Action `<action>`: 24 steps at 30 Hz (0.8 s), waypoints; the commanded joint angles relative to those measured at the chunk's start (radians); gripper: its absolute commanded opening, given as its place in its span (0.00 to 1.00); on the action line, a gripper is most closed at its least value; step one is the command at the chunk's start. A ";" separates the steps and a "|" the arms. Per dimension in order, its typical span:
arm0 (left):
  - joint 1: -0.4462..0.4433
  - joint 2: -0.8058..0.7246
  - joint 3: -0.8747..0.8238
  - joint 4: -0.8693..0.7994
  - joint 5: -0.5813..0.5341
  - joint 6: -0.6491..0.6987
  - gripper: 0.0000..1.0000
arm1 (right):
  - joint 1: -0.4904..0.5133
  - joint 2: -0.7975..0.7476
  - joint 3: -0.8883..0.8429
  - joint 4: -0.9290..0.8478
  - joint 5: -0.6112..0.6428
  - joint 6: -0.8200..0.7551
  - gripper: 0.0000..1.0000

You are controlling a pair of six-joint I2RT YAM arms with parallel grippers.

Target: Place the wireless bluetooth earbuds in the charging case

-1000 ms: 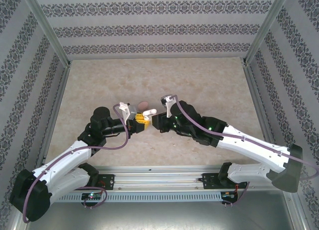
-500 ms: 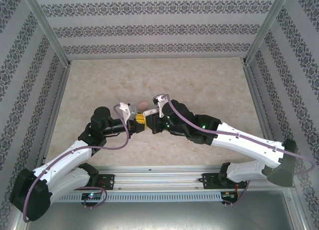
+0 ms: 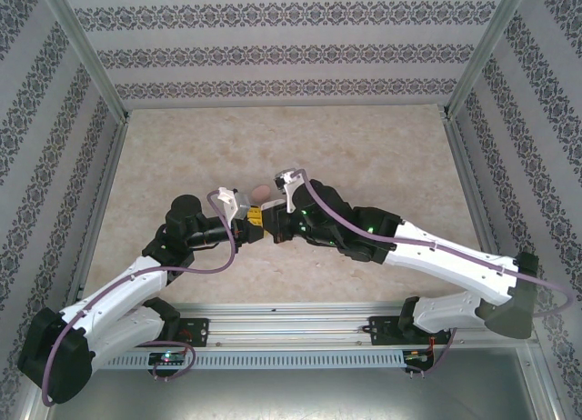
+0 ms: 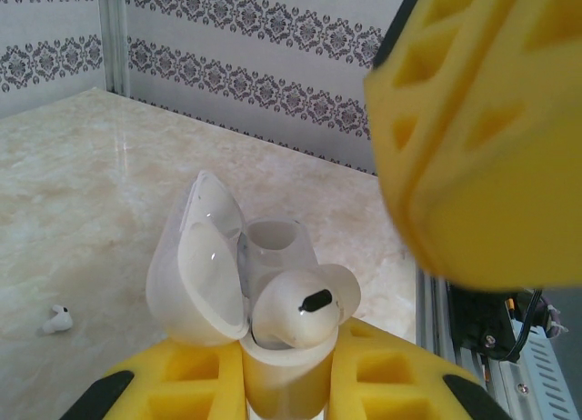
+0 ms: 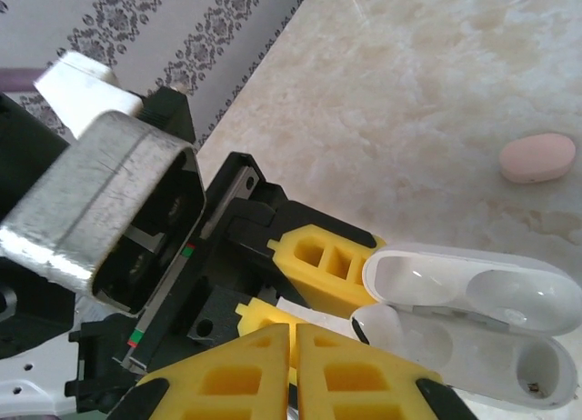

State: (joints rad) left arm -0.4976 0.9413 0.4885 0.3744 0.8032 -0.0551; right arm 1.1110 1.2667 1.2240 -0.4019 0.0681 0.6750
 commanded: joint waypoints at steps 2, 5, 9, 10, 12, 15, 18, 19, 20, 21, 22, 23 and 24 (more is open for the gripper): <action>-0.008 -0.015 -0.010 0.041 0.016 0.014 0.05 | 0.008 0.011 0.003 -0.025 -0.024 -0.004 0.11; -0.007 -0.019 -0.009 0.044 0.015 0.009 0.05 | 0.002 0.017 0.011 -0.046 -0.027 0.005 0.11; -0.007 -0.028 -0.013 0.046 0.014 0.003 0.05 | -0.019 0.020 0.000 -0.063 -0.034 0.023 0.11; -0.007 -0.030 -0.014 0.046 0.014 0.001 0.05 | -0.030 0.023 -0.006 -0.066 -0.053 0.030 0.11; -0.007 -0.033 -0.017 0.046 0.014 -0.002 0.05 | -0.054 0.026 -0.018 -0.066 -0.091 0.038 0.11; -0.007 -0.037 -0.018 0.046 0.014 -0.003 0.05 | -0.079 0.018 -0.026 -0.074 -0.104 0.038 0.11; -0.007 -0.039 -0.017 0.048 0.014 -0.007 0.05 | -0.098 0.011 -0.025 -0.078 -0.111 0.035 0.12; -0.007 -0.038 -0.018 0.051 0.014 -0.009 0.05 | -0.104 0.008 -0.026 -0.080 -0.113 0.034 0.12; -0.007 -0.039 -0.019 0.053 0.014 -0.009 0.05 | -0.107 0.008 -0.027 -0.081 -0.116 0.034 0.12; -0.007 -0.039 -0.021 0.055 0.014 -0.013 0.05 | -0.111 0.009 -0.027 -0.085 -0.119 0.034 0.12; -0.007 -0.038 -0.022 0.056 0.014 -0.014 0.05 | -0.115 0.008 -0.029 -0.084 -0.124 0.034 0.12; -0.007 -0.039 -0.024 0.055 0.014 -0.014 0.05 | -0.115 0.009 -0.029 -0.084 -0.128 0.034 0.12; -0.007 -0.043 -0.025 0.054 0.013 -0.014 0.05 | -0.115 0.010 -0.029 -0.083 -0.132 0.034 0.12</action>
State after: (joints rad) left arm -0.4965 0.9237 0.4728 0.3740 0.7956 -0.0605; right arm 1.0031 1.2835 1.2125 -0.4732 -0.0479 0.7029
